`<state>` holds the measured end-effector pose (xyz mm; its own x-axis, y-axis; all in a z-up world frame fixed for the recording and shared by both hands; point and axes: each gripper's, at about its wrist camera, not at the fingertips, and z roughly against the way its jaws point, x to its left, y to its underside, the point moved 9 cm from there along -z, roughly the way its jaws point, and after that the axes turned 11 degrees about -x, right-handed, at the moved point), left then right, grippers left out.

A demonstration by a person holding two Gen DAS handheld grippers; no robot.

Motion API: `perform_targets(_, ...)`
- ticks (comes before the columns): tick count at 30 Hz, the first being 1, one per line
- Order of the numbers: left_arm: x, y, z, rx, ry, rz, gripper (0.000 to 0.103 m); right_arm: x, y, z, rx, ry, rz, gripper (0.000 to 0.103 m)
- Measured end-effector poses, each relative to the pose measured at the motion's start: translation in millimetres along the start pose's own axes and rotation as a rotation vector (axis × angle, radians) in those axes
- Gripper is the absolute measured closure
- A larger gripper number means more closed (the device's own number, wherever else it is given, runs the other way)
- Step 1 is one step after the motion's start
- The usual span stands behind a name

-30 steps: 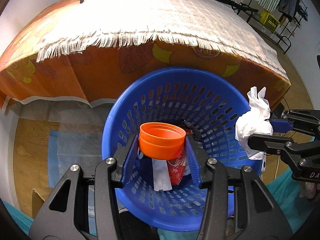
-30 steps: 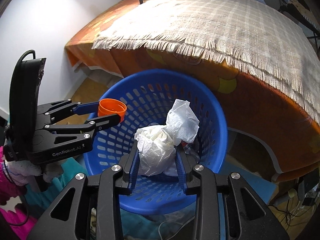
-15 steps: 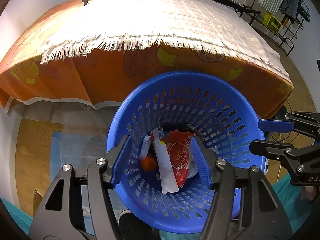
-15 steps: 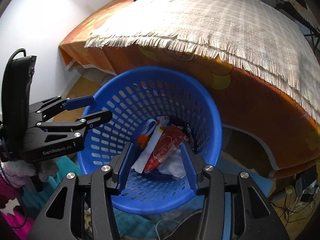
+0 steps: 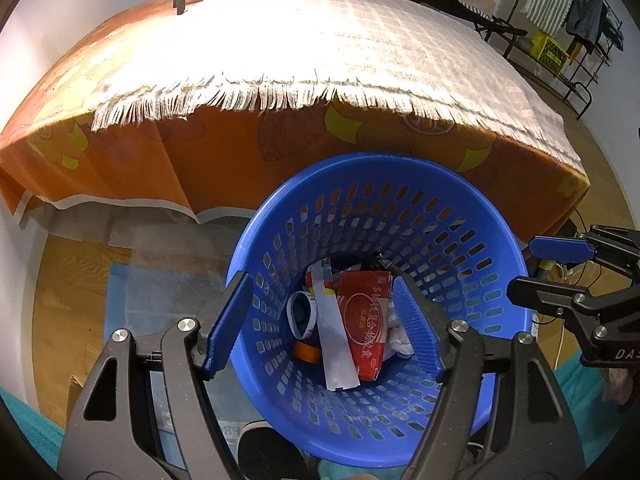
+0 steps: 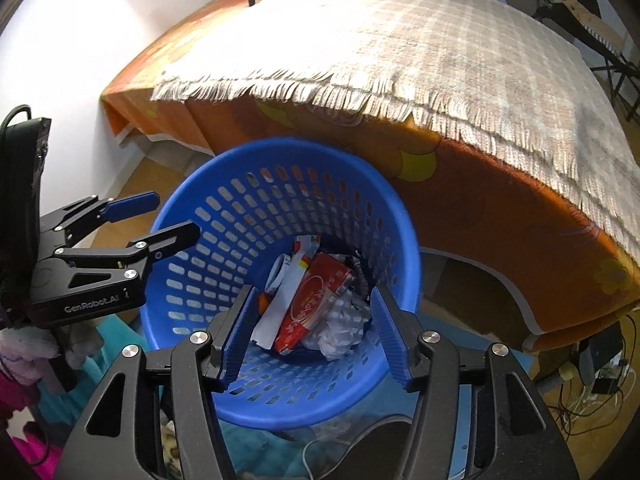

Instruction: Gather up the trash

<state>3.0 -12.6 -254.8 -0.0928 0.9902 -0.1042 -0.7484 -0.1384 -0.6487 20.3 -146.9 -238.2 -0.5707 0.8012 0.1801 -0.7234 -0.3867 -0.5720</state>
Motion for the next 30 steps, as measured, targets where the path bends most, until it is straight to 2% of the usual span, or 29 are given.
perform_targets(6, 2, -3, 3, -0.004, 0.001, 0.011, 0.028, -7, -6, 8, -0.031, 0.047, -0.010, 0.045)
perform_targets(9, 1, -5, 5, -0.006, 0.000, 0.013, 0.028, -11, -7, 10, -0.039, 0.062, -0.018, 0.040)
perform_targets(20, -7, -27, 25, -0.040, -0.006, 0.003, 0.028, -19, -23, 31, -0.093, 0.106, -0.032, 0.040)
perform_targets(26, -12, -50, 46, -0.081, -0.019, -0.012, 0.028, -18, -39, 48, -0.142, 0.060, -0.048, 0.040)
perform_targets(30, -15, -65, 60, -0.095, -0.010, -0.001, 0.028, -16, -53, 63, -0.187, 0.072, -0.031, 0.040)
